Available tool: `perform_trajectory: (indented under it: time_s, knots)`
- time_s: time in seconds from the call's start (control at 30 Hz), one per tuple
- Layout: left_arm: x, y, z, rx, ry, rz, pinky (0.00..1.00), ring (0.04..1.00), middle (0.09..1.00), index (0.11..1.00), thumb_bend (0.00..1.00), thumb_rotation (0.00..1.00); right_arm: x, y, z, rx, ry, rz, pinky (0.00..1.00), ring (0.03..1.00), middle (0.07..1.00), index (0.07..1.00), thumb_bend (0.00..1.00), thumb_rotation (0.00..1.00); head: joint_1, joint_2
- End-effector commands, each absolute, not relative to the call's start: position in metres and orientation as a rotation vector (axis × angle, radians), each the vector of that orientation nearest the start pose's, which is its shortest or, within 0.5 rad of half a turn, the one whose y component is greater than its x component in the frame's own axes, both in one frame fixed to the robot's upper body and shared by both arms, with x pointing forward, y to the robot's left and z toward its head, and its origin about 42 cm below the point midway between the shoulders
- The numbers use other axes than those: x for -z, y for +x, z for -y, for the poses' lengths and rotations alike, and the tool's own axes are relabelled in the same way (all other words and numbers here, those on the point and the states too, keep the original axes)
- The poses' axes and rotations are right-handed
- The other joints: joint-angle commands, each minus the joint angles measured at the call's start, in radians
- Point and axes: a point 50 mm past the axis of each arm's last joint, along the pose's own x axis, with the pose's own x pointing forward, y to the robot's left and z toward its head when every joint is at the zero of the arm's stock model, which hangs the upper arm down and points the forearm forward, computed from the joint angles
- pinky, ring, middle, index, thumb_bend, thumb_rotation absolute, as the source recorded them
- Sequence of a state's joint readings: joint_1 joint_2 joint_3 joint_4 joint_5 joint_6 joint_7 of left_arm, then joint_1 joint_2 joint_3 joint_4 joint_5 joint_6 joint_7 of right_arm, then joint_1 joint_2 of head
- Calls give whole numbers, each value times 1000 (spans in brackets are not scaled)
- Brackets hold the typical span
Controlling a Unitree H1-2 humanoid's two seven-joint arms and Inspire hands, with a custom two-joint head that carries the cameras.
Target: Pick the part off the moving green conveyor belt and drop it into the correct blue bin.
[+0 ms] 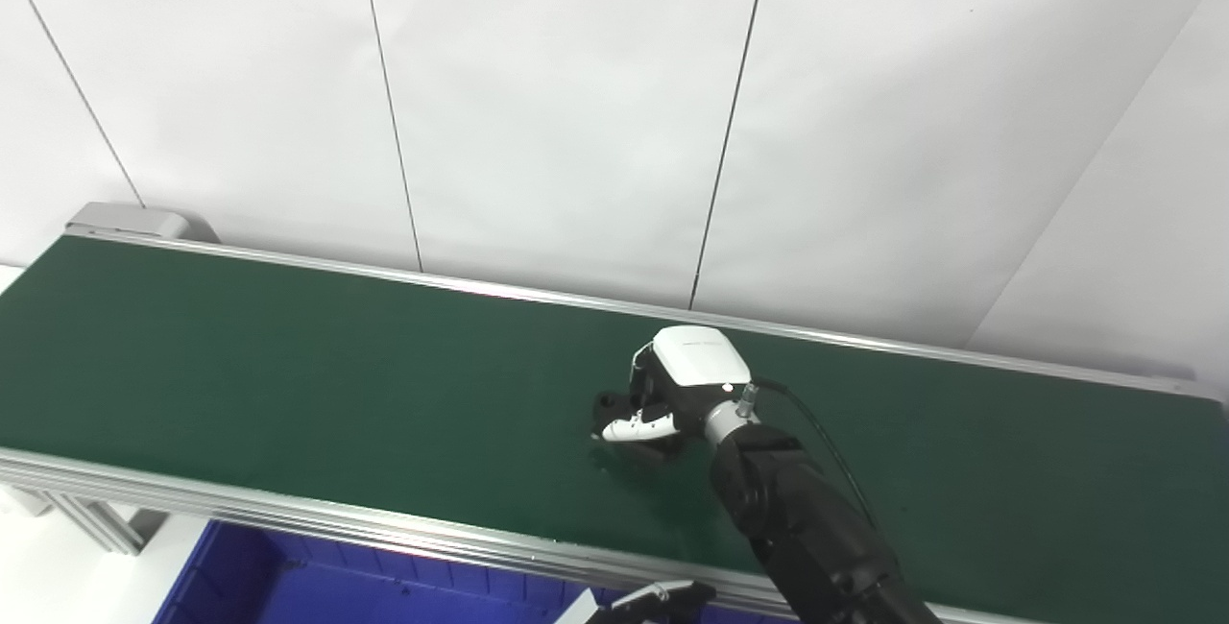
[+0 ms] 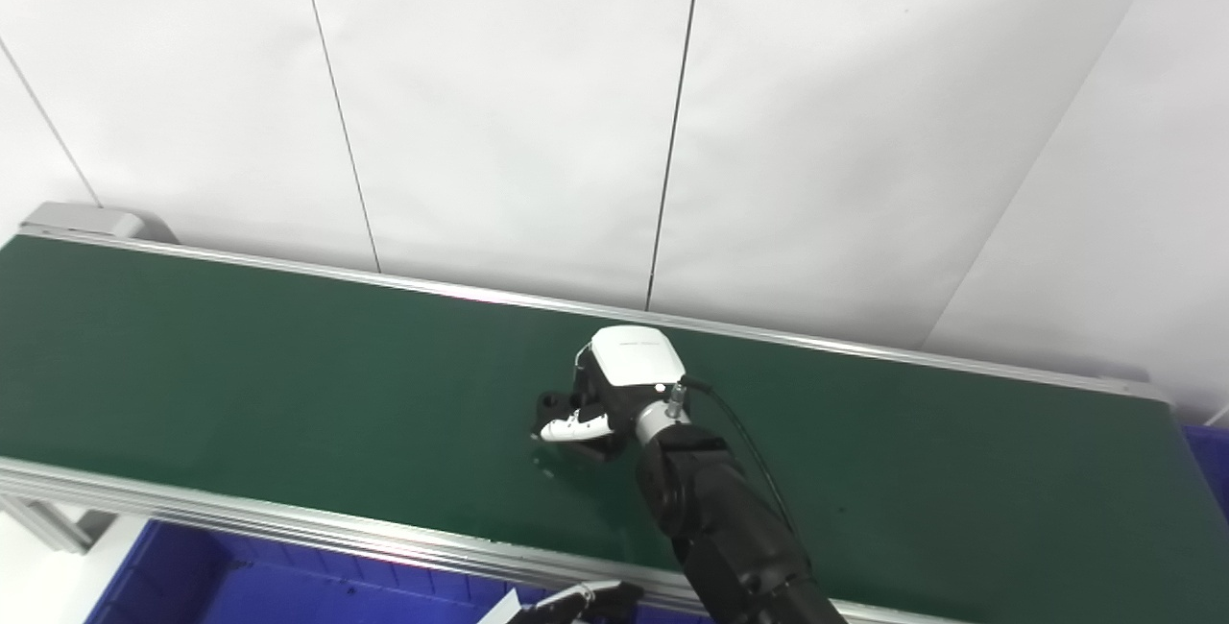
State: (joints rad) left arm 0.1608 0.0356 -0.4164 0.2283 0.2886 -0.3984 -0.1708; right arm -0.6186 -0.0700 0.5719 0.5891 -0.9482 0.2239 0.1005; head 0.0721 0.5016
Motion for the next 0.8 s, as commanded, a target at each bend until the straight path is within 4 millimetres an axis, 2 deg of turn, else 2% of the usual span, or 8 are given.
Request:
perform_trajectory:
  time_s: [0.0,0.03,0.07,0.13,0.27,0.43,0.5,0.77]
  knots:
    - [-27,186,-106,654,235,70,719,837,860,841,792,572,-124,435,75,-494,-1411,24,219,294,381,511,505,336,-2,1]
    - [-27,186,-106,656,236,69,717,837,861,842,794,570,-124,435,75,-495,-1416,19,225,302,390,497,501,219,-3,1]
    - [-27,186,-106,657,238,71,717,837,861,842,794,570,-125,435,76,-497,-1426,12,227,304,392,495,501,207,-6,2]
    - [-27,186,-107,659,240,73,717,835,860,843,792,572,-127,434,76,-504,-1437,-2,277,365,454,494,499,171,-8,2]
    - [-26,186,-108,661,235,68,718,839,863,848,806,577,-132,434,78,-519,-1431,-23,312,400,488,495,498,163,-11,5]
    - [-26,186,-108,662,241,66,719,841,866,849,810,586,-139,434,79,-527,-1425,-14,314,399,488,494,500,161,-14,9]
    - [-26,186,-108,661,242,67,720,840,866,847,807,586,-144,433,80,-530,-1420,3,298,381,472,493,500,162,-17,11]
    - [-27,186,-108,662,235,67,728,845,869,852,804,588,-171,430,82,-531,-1400,68,338,418,487,492,500,166,-20,14]
